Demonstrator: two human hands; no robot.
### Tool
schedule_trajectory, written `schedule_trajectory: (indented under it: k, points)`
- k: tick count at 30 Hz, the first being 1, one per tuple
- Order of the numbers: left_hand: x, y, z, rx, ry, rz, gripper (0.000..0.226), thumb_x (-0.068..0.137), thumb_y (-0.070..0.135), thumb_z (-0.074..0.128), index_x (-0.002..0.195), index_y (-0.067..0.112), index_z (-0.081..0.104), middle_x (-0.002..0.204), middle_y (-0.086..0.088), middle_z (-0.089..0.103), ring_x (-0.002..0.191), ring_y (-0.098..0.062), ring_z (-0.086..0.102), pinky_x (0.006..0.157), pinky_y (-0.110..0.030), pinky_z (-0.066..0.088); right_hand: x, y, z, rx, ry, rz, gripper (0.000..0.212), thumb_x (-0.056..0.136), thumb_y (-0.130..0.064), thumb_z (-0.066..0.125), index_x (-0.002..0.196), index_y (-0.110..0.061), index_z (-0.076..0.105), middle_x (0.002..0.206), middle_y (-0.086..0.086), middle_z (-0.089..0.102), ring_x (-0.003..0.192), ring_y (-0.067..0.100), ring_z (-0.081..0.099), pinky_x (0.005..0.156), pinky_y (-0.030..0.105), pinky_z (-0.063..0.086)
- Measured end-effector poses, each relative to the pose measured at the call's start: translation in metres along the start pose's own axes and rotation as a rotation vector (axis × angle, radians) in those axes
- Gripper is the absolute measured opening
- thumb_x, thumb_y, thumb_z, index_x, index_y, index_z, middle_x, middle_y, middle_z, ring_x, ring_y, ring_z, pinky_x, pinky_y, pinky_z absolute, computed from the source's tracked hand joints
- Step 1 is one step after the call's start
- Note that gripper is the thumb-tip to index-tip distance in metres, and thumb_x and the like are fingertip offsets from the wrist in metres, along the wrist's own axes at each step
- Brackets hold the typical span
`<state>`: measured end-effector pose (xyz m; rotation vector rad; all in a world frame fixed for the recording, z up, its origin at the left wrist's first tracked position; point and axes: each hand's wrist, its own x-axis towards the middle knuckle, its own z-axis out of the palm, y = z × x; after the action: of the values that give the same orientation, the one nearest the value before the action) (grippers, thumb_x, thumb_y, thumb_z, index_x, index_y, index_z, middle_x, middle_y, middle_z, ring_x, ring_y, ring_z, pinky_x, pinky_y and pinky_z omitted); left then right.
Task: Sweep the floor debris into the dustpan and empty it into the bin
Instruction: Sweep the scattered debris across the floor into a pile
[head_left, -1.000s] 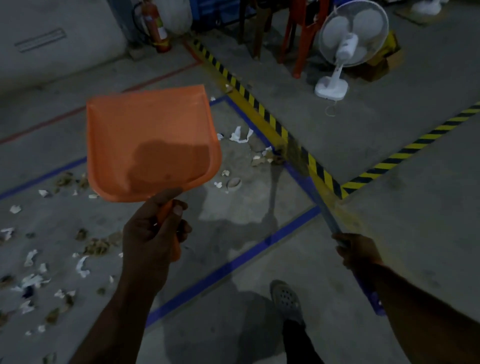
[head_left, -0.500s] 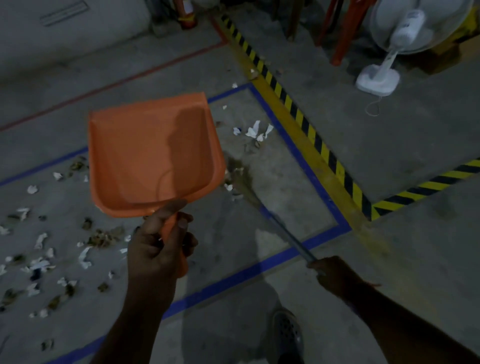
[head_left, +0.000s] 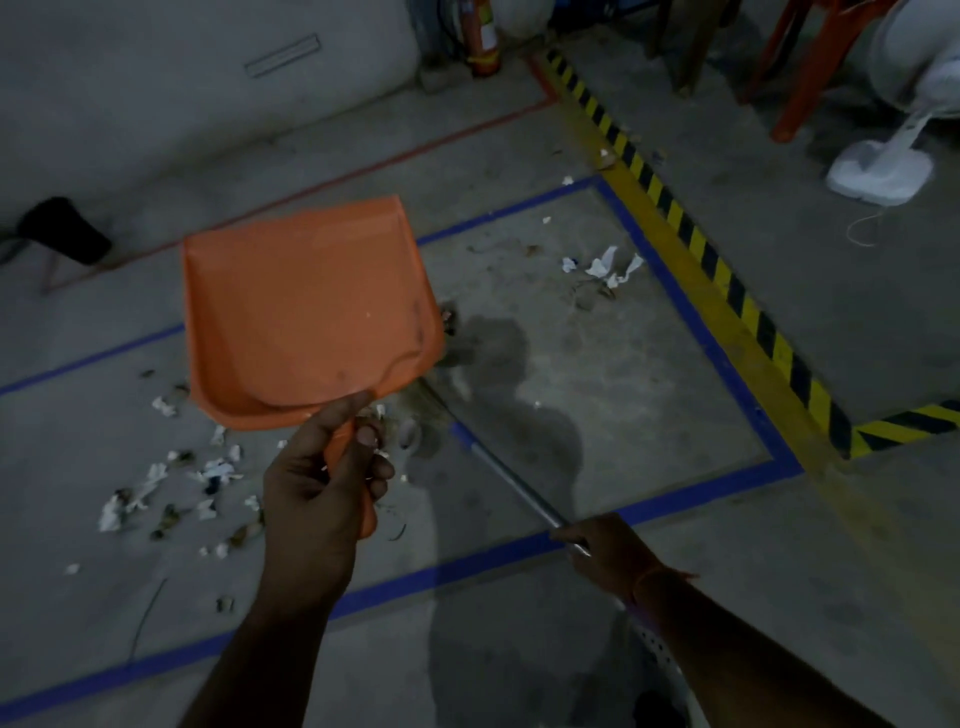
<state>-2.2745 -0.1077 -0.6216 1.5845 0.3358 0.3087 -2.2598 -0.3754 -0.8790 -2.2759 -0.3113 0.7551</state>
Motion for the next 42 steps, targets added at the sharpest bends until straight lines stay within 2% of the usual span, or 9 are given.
schedule_trajectory:
  k: [5, 9, 15, 19, 21, 24, 27, 29, 42]
  points:
    - [-0.033, 0.022, -0.056, -0.015, -0.024, -0.012, 0.027, 0.100, 0.002, 0.058, 0.123, 0.013, 0.069, 0.079, -0.007, 0.063, 0.060, -0.017, 0.058, 0.054, -0.026, 0.050, -0.084, -0.007, 0.020, -0.013, 0.099, 0.217, 0.037, 0.082, -0.016, 0.069, 0.116, -0.031, 0.070, 0.108, -0.006, 0.071, 0.091, 0.001, 0.065, 0.076, 0.004, 0.042]
    - [-0.049, 0.030, -0.077, -0.051, -0.033, -0.014, 0.029, 0.100, -0.001, 0.055, 0.118, 0.016, 0.070, 0.080, -0.003, 0.066, 0.056, -0.015, 0.058, 0.052, -0.025, 0.048, -0.149, -0.007, 0.027, 0.046, 0.143, 0.396, 0.026, 0.086, -0.026, 0.066, 0.102, -0.046, 0.066, 0.085, -0.008, 0.069, 0.064, 0.000, 0.065, 0.057, 0.001, 0.044]
    - [-0.055, 0.026, -0.078, -0.024, -0.046, -0.008, 0.030, 0.100, -0.003, 0.053, 0.125, 0.008, 0.066, 0.084, -0.003, 0.070, 0.056, -0.016, 0.061, 0.049, -0.024, 0.046, -0.182, 0.003, 0.051, -0.065, 0.048, 0.420, 0.034, 0.075, -0.019, 0.072, 0.104, -0.036, 0.074, 0.103, 0.001, 0.074, 0.093, 0.014, 0.069, 0.080, 0.011, 0.045]
    - [-0.050, 0.023, -0.059, -0.010, -0.058, -0.010, 0.030, 0.100, -0.003, 0.054, 0.124, 0.009, 0.066, 0.080, -0.003, 0.068, 0.055, -0.016, 0.060, 0.049, -0.025, 0.047, -0.147, 0.051, 0.097, -0.049, 0.020, 0.289, 0.047, 0.069, -0.050, 0.062, 0.116, -0.042, 0.068, 0.137, 0.004, 0.057, 0.124, 0.021, 0.056, 0.103, 0.027, 0.045]
    - [-0.044, 0.024, -0.041, -0.001, -0.057, -0.017, 0.029, 0.100, -0.003, 0.055, 0.124, 0.009, 0.066, 0.077, -0.002, 0.069, 0.054, -0.014, 0.060, 0.048, -0.024, 0.047, -0.125, 0.063, 0.100, -0.016, 0.029, 0.272, 0.045, 0.062, -0.060, 0.057, 0.107, -0.063, 0.062, 0.125, -0.012, 0.064, 0.118, 0.016, 0.060, 0.097, 0.032, 0.051]
    - [-0.029, 0.027, -0.008, -0.004, -0.055, -0.026, 0.029, 0.100, -0.002, 0.055, 0.125, 0.007, 0.066, 0.077, -0.002, 0.068, 0.054, -0.014, 0.058, 0.048, -0.023, 0.046, -0.107, 0.021, 0.046, 0.131, 0.039, 0.247, 0.033, 0.065, -0.049, 0.065, 0.093, -0.065, 0.062, 0.093, -0.020, 0.070, 0.079, 0.000, 0.068, 0.074, 0.027, 0.059]
    - [-0.012, 0.029, 0.035, -0.015, -0.062, -0.028, 0.029, 0.101, -0.002, 0.053, 0.127, 0.004, 0.063, 0.084, -0.007, 0.066, 0.056, -0.013, 0.056, 0.050, -0.023, 0.045, -0.088, -0.009, -0.018, 0.310, 0.111, 0.240, 0.038, 0.075, -0.016, 0.072, 0.107, -0.036, 0.071, 0.090, -0.004, 0.074, 0.067, 0.003, 0.069, 0.063, 0.027, 0.059]
    - [0.003, 0.028, 0.066, -0.017, -0.058, -0.015, 0.028, 0.101, -0.001, 0.054, 0.128, 0.003, 0.063, 0.090, -0.011, 0.065, 0.057, -0.014, 0.056, 0.052, -0.024, 0.046, -0.071, -0.009, -0.056, 0.369, 0.124, 0.259, 0.040, 0.081, -0.004, 0.068, 0.103, -0.036, 0.068, 0.080, 0.007, 0.073, 0.051, 0.009, 0.064, 0.050, 0.028, 0.056]
    - [0.103, 0.048, 0.235, 0.008, -0.163, 0.017, 0.030, 0.102, 0.005, 0.055, 0.129, 0.010, 0.064, 0.091, -0.003, 0.069, 0.061, -0.017, 0.063, 0.054, -0.026, 0.049, -0.012, 0.089, -0.264, 0.460, 0.353, 0.309, 0.036, 0.086, 0.001, 0.066, 0.114, -0.022, 0.070, 0.075, 0.004, 0.072, 0.050, 0.025, 0.064, 0.047, 0.032, 0.054]
